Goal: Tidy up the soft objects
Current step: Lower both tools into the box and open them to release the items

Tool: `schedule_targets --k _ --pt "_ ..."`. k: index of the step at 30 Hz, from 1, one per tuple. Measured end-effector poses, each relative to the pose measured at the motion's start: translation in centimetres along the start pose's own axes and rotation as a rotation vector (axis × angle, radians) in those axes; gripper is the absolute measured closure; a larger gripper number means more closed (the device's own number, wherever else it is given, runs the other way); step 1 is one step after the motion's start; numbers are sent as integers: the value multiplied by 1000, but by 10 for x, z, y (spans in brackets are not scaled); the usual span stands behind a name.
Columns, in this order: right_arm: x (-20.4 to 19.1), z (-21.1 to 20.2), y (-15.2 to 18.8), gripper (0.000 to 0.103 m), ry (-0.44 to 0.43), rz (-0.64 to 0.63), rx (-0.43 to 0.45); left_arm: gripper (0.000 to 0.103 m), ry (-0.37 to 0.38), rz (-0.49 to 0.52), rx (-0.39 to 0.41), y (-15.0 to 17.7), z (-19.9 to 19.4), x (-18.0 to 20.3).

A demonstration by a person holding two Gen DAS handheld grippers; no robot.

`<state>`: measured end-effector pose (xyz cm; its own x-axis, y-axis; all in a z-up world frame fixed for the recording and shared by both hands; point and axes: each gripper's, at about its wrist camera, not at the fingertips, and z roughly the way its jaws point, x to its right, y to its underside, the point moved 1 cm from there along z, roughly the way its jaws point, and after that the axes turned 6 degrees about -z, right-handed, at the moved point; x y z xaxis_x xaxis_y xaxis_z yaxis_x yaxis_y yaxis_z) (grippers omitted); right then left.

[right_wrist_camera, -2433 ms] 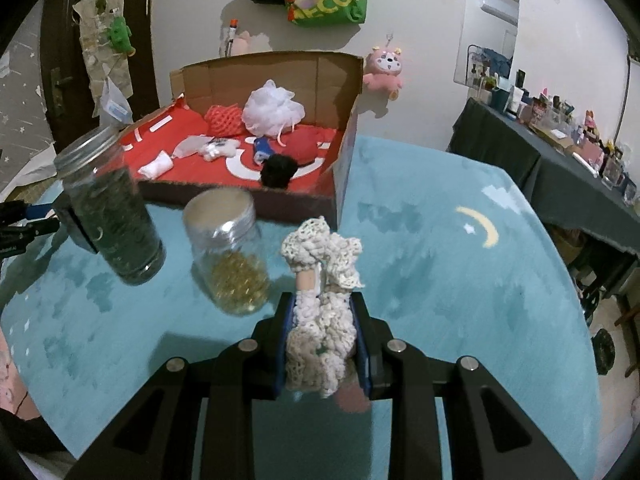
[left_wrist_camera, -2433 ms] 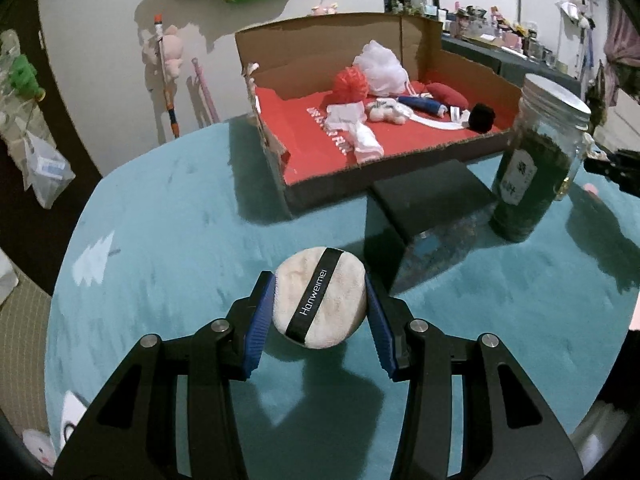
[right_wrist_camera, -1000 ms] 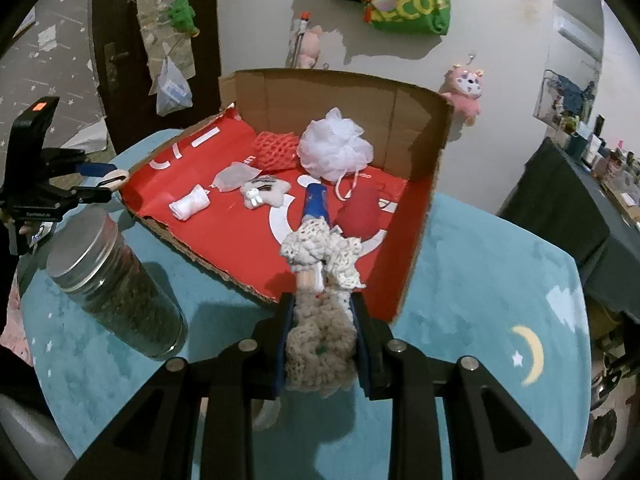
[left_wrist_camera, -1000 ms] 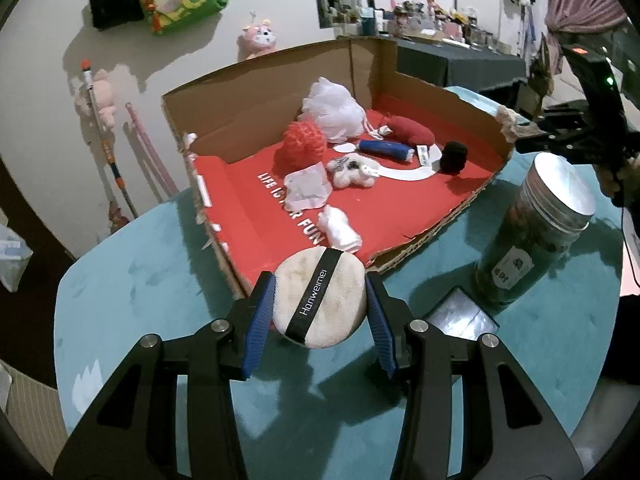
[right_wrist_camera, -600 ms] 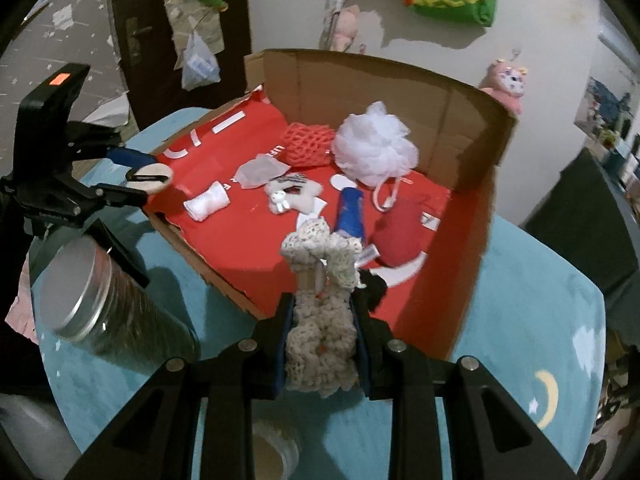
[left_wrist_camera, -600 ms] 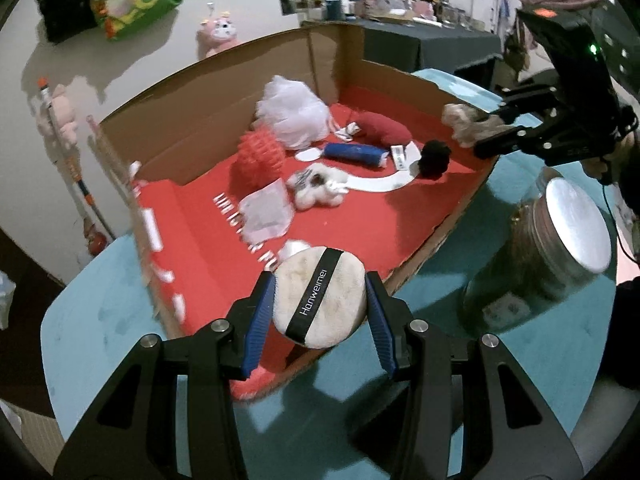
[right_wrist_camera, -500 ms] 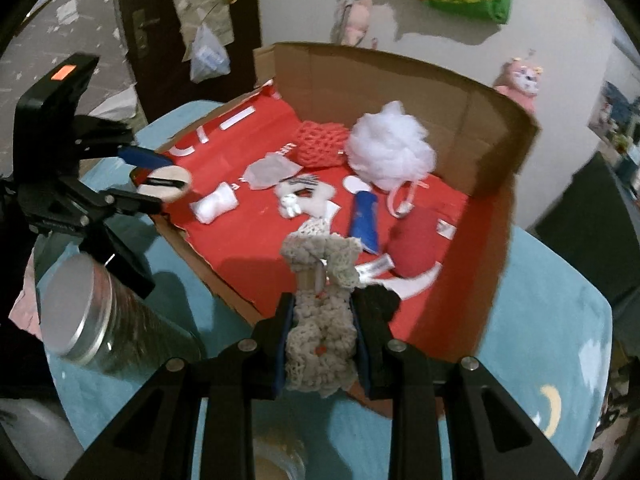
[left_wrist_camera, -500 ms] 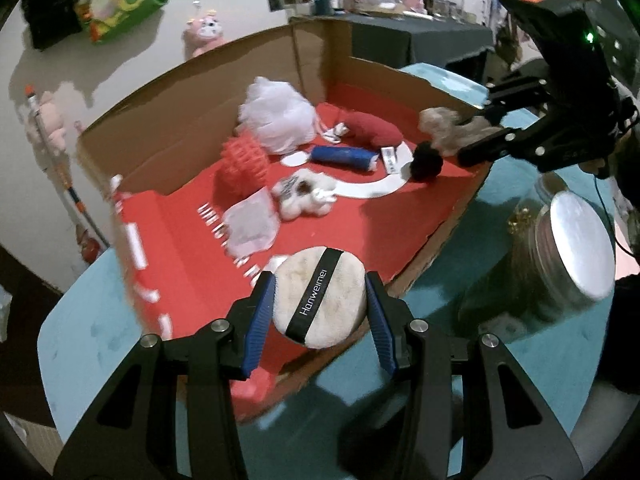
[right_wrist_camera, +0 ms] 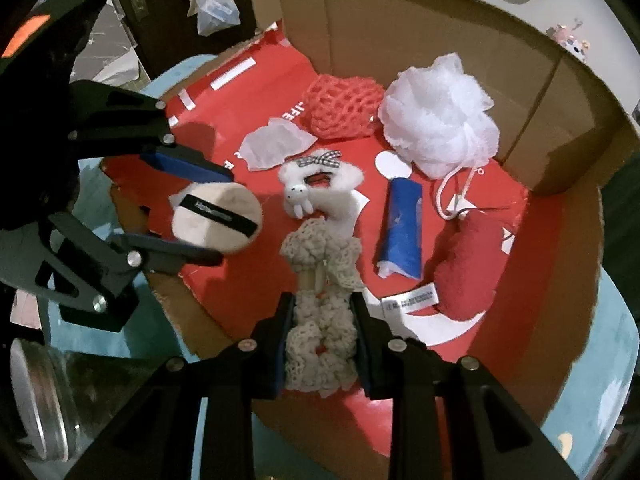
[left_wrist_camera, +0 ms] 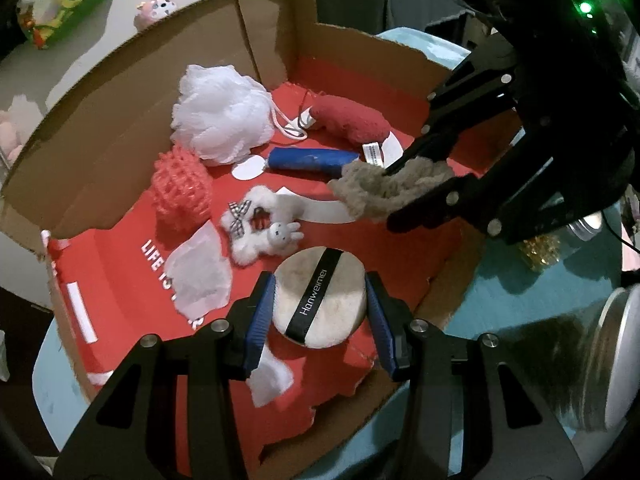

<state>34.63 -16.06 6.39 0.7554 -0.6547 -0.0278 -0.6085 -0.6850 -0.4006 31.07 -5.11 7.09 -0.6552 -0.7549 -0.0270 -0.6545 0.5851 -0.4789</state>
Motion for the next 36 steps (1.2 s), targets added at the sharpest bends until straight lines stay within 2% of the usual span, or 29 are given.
schedule_targets --k 15,22,24,26,36 --pt "5 15 -5 72 -5 15 -73 57 -3 -7 -63 -11 28 0" --pt "7 17 -7 70 5 16 -77 52 4 -14 -70 -13 39 -1" --pt "5 18 -6 69 6 13 -77 47 9 -18 -70 -12 40 -1" --pt "5 18 -6 66 11 12 -78 41 10 -23 -68 -11 41 -2" --pt "1 15 -8 49 24 0 -66 41 7 -54 -51 -7 33 -8"
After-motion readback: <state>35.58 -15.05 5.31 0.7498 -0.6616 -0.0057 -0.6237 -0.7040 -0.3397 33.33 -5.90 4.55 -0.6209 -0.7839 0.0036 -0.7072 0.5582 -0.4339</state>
